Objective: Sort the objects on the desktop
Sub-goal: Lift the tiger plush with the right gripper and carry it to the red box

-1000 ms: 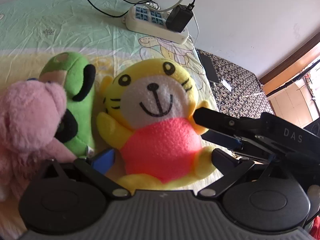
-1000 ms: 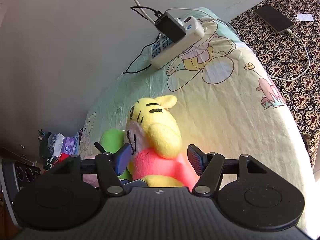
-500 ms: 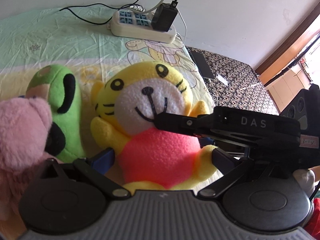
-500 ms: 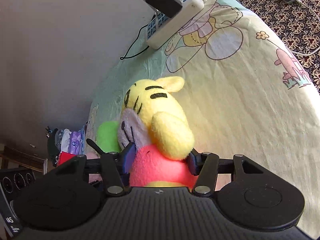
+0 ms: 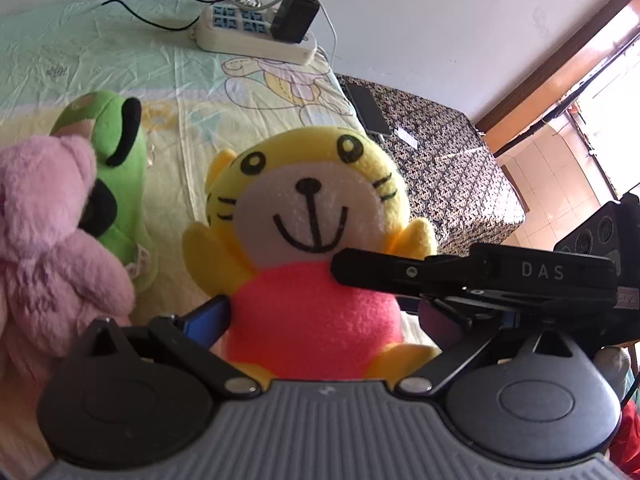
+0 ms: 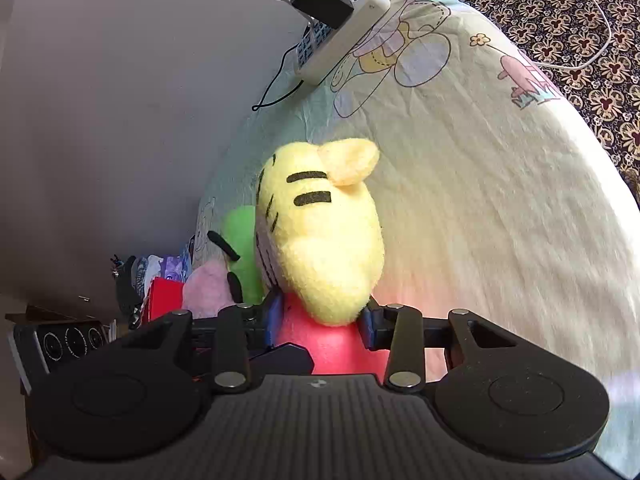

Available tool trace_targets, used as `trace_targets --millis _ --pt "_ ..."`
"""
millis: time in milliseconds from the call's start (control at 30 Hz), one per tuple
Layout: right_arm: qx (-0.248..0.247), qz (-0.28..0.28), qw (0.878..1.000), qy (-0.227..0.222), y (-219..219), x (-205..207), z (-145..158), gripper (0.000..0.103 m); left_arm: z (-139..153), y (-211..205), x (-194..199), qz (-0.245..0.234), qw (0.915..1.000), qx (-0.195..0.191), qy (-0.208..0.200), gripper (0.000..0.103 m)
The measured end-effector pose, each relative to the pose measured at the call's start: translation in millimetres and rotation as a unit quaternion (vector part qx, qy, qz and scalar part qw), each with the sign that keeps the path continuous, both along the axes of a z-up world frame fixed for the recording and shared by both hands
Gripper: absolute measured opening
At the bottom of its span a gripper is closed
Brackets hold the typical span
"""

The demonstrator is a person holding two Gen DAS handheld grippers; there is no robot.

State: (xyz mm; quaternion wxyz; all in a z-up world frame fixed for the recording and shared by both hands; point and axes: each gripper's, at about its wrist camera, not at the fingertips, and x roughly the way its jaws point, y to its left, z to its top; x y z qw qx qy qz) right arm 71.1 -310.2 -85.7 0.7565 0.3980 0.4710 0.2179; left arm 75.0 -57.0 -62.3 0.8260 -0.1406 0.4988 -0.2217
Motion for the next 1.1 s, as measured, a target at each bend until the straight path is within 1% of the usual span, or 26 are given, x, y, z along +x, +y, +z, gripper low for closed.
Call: trace_targets --millis 200,300,367,433,500,567,667,733,800,900,1000,1100 --pt "0.000 0.005 1.000 0.003 6.6 -29.3 7.4 0.040 10.8 1.8 -34.4 -0.015 0.9995 0.016 -0.021 0.098" --pt "-0.009 0.016 1.000 0.002 14.7 -41.4 11.0 0.040 13.4 3.5 -53.1 -0.025 0.9988 0.031 -0.028 0.097" --pt "-0.017 0.028 0.999 0.001 23.8 -48.3 12.8 0.040 16.6 5.0 -68.9 -0.034 0.9976 0.046 -0.040 0.097" --pt "-0.025 0.047 0.999 0.004 36.7 -54.2 13.8 0.040 21.1 4.7 -83.7 -0.048 0.9955 0.059 -0.056 0.093" --pt "-0.033 0.066 0.997 0.001 52.2 -61.4 16.0 0.039 25.1 6.3 -97.4 -0.056 0.9929 0.076 -0.072 0.095" --pt "-0.039 0.069 0.997 -0.004 63.6 -67.0 19.1 0.039 26.0 12.7 -106.2 -0.058 0.9918 0.083 -0.078 0.095" --pt "-0.034 0.064 0.997 0.003 76.3 -73.2 21.3 0.037 26.0 32.1 -115.4 -0.059 0.9928 0.072 -0.076 0.093" --pt "-0.033 0.062 0.998 0.006 84.1 -78.4 23.7 0.036 28.7 45.5 -121.3 -0.062 0.9930 0.064 -0.077 0.088" --pt "-0.036 0.058 0.998 0.004 94.5 -83.8 28.9 0.035 33.0 59.0 -129.4 -0.071 0.9925 0.056 -0.082 0.086" --pt "-0.038 0.047 0.998 -0.001 110.1 -94.9 36.1 0.035 39.4 76.7 -141.0 -0.087 0.9909 0.043 -0.093 0.086" --pt "-0.046 0.035 0.998 -0.012 126.6 -105.4 45.4 0.034 46.3 92.3 -150.7 -0.103 0.9880 0.037 -0.108 0.086" --pt "-0.054 0.019 0.998 -0.028 141.4 -117.8 55.8 0.033 55.0 108.5 -155.8 -0.116 0.9857 0.021 -0.120 0.086"
